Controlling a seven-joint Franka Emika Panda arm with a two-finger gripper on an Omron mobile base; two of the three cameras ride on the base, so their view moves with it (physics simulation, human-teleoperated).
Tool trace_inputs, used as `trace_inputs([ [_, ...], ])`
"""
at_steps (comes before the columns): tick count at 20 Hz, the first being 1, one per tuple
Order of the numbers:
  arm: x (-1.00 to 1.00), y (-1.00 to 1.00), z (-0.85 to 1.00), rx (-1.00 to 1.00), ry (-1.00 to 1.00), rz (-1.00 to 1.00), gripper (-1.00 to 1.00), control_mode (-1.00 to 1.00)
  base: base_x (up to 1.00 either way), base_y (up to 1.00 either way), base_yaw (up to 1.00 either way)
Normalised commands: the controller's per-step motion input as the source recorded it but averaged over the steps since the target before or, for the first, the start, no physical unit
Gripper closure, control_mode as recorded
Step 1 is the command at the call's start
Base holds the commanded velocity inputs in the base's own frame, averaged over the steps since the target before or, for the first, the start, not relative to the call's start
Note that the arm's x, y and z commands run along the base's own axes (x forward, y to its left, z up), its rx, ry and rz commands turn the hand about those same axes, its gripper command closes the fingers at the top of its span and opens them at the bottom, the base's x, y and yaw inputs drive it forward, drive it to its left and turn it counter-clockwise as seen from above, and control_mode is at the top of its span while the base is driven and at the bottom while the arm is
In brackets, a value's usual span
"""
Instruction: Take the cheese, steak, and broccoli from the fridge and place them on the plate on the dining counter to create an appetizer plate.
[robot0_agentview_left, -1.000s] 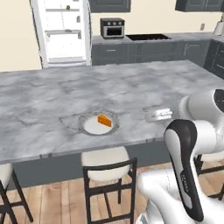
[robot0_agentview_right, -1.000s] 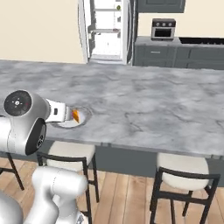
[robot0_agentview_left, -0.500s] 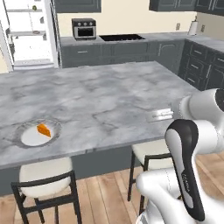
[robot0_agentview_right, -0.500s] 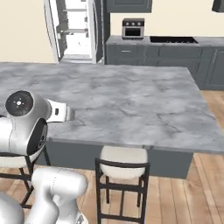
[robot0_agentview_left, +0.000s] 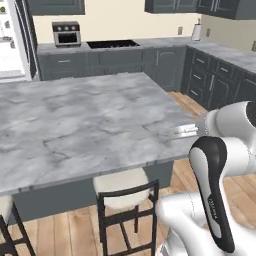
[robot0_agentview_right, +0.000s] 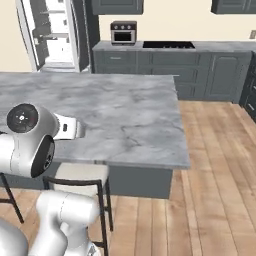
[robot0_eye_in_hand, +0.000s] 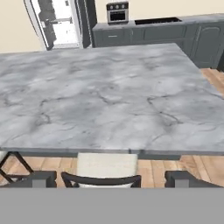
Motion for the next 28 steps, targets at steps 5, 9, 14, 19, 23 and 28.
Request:
trace_inputs([
  [5, 0.0, 0.0, 0.0, 0.0, 0.0, 0.0, -1.0, 1.0, 0.07, -1.0, -0.09],
  [9, 0.0, 0.0, 0.0, 0.0, 0.0, 0.0, -1.0, 1.0, 0.41, -1.0, -0.09],
  [14, 0.0, 0.0, 0.0, 0.0, 0.0, 0.0, -1.0, 1.0, 0.55, -1.0, -0.09],
  [19, 0.0, 0.0, 0.0, 0.0, 0.0, 0.0, -1.0, 1.0, 0.83, -1.0, -0.08],
  [23, 0.0, 0.0, 0.0, 0.0, 0.0, 0.0, -1.0, 1.0, 1.0, -0.76, -0.02],
  [28, 0.0, 0.0, 0.0, 0.0, 0.0, 0.0, -1.0, 1.0, 1.0, -0.47, 0.02],
])
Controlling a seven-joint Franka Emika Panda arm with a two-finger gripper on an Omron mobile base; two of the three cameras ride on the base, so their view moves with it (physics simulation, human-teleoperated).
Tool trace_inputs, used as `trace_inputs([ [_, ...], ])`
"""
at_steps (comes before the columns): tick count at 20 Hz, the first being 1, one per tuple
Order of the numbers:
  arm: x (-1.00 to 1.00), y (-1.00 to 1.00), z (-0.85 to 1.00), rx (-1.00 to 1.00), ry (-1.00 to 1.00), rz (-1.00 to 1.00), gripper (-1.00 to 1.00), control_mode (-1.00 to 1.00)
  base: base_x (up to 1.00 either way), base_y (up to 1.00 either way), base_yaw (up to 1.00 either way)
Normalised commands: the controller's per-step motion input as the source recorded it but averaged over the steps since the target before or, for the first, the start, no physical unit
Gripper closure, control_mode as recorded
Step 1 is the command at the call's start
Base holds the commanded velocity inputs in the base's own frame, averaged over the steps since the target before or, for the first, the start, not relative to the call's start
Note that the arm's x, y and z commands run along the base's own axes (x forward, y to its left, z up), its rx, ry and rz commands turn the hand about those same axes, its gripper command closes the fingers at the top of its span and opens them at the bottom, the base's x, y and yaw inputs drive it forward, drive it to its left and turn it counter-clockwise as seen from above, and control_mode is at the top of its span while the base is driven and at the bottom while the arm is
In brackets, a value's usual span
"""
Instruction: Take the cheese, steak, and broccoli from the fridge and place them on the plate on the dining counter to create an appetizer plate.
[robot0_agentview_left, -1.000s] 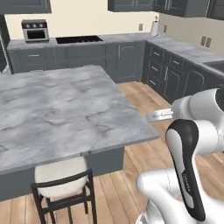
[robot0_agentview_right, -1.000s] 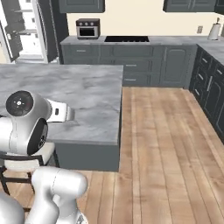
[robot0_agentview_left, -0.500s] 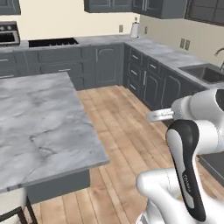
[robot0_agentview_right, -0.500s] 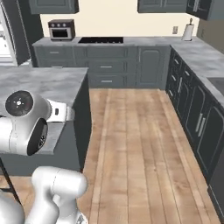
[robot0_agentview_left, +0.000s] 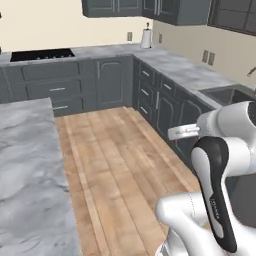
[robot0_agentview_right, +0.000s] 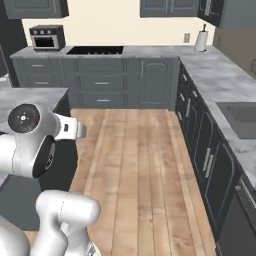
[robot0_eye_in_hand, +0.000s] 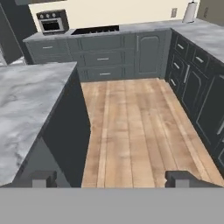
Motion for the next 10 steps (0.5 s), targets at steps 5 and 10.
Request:
trace_inputs([
  [5, 0.0, 0.0, 0.0, 0.0, 0.0, 0.0, -1.0, 1.0, 1.0, -0.45, 0.17],
  [10, 0.0, 0.0, 0.0, 0.0, 0.0, 0.0, -1.0, 1.0, 1.0, -0.21, 0.29],
])
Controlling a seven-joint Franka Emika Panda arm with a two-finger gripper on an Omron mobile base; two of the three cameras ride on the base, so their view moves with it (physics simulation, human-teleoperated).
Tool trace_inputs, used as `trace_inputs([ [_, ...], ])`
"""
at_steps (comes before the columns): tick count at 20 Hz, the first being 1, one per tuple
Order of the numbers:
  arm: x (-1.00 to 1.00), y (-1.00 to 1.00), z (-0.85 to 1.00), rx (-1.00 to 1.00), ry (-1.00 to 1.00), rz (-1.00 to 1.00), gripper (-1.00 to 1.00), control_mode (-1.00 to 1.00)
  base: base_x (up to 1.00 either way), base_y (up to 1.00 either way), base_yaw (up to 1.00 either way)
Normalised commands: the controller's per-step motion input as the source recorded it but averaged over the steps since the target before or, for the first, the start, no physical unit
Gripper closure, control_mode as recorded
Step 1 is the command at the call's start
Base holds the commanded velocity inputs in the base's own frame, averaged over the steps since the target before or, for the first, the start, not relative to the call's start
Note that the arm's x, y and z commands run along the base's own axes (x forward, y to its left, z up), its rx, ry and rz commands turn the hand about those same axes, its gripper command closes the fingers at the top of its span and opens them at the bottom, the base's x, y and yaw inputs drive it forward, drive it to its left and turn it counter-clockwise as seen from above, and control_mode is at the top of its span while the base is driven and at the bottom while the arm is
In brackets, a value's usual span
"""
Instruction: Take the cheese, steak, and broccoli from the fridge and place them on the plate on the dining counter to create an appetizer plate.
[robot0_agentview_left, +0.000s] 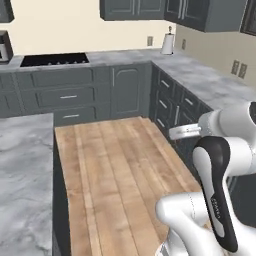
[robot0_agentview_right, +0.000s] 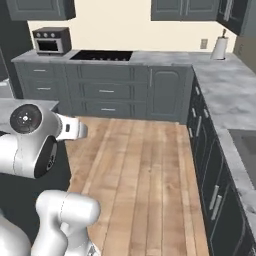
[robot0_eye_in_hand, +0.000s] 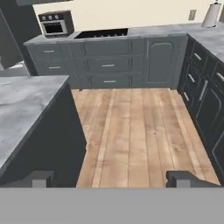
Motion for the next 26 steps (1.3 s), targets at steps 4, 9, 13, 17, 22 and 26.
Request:
trace_inputs([
  [4, 0.0, 0.0, 0.0, 0.0, 0.0, 0.0, -1.0, 1.0, 1.0, -0.09, 0.41],
  [9, 0.0, 0.0, 0.0, 0.0, 0.0, 0.0, -1.0, 1.0, 1.0, -0.48, 0.34],
  [13, 0.0, 0.0, 0.0, 0.0, 0.0, 0.0, -1.0, 1.0, 1.0, -0.89, 0.25],
  [17, 0.0, 0.0, 0.0, 0.0, 0.0, 0.0, -1.0, 1.0, 1.0, -0.85, 0.26],
  [22, 0.0, 0.0, 0.0, 0.0, 0.0, 0.0, -1.0, 1.0, 1.0, -0.19, 0.45],
  [26, 0.0, 0.0, 0.0, 0.0, 0.0, 0.0, -1.0, 1.0, 1.0, -0.12, 0.56],
])
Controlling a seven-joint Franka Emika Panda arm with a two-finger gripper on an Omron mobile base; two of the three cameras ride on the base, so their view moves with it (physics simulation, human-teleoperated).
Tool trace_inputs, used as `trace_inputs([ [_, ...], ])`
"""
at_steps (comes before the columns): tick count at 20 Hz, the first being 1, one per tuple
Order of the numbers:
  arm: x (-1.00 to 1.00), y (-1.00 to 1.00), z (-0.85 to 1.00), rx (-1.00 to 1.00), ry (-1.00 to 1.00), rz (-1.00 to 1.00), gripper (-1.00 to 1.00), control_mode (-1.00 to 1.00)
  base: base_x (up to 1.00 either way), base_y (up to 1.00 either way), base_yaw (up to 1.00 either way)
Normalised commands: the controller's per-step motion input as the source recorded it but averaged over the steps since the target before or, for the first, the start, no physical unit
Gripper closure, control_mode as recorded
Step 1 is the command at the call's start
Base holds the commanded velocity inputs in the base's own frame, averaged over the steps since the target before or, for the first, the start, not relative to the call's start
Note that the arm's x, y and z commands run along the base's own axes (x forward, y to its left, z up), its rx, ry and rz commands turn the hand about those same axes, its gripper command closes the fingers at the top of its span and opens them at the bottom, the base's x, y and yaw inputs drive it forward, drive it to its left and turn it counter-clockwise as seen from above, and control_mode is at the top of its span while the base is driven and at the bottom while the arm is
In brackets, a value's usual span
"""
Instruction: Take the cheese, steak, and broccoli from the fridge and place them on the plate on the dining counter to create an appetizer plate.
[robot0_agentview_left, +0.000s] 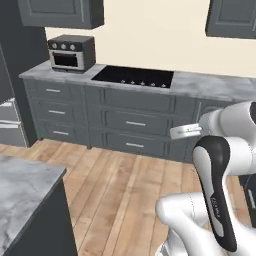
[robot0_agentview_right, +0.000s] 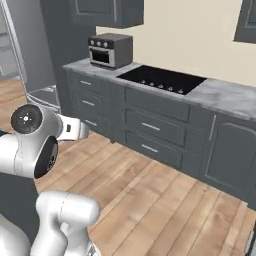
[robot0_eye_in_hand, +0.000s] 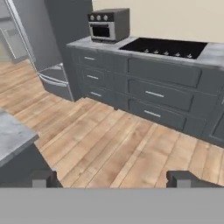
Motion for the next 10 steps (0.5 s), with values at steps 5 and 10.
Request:
trace_inputs([
  [5, 0.0, 0.0, 0.0, 0.0, 0.0, 0.0, -1.0, 1.0, 1.0, -0.4, 0.57],
  [10, 0.0, 0.0, 0.0, 0.0, 0.0, 0.0, -1.0, 1.0, 1.0, -0.45, 0.52],
])
